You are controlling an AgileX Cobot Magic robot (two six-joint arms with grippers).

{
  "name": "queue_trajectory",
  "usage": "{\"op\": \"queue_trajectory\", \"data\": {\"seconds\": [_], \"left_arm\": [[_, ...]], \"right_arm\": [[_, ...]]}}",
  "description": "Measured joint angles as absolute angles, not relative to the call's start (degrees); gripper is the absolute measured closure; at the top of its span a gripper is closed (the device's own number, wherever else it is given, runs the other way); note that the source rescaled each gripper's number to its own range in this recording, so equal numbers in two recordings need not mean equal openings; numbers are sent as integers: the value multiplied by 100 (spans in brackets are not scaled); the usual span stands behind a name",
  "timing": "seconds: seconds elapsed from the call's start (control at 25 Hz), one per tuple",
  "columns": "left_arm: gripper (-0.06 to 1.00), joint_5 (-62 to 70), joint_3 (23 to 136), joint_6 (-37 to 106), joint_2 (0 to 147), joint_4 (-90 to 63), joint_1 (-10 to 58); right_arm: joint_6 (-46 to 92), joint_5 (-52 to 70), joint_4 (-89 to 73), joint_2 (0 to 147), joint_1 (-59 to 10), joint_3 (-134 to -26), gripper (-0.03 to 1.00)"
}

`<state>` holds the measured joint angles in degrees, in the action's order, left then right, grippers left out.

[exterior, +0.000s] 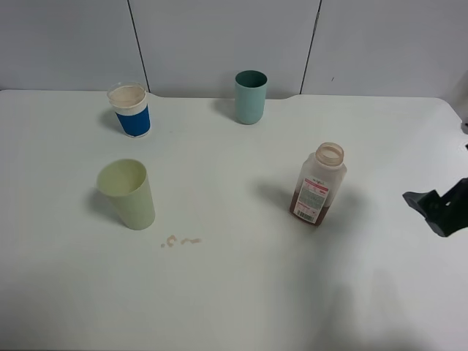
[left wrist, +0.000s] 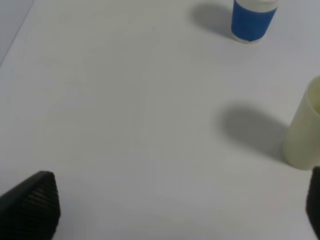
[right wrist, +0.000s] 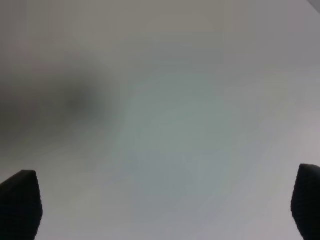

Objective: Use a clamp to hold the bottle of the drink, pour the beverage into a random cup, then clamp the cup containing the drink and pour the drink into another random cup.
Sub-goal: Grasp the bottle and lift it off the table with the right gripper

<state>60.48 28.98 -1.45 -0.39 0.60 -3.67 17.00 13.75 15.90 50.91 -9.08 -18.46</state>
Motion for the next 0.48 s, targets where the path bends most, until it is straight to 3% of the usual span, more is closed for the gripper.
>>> {"op": "queue_trajectory", "data": {"seconds": [0.48], "left_arm": [[-6, 6048, 2898, -145, -39, 60, -367]], "right_arm": [[1706, 1368, 1360, 5574, -992, -1846, -3]]}}
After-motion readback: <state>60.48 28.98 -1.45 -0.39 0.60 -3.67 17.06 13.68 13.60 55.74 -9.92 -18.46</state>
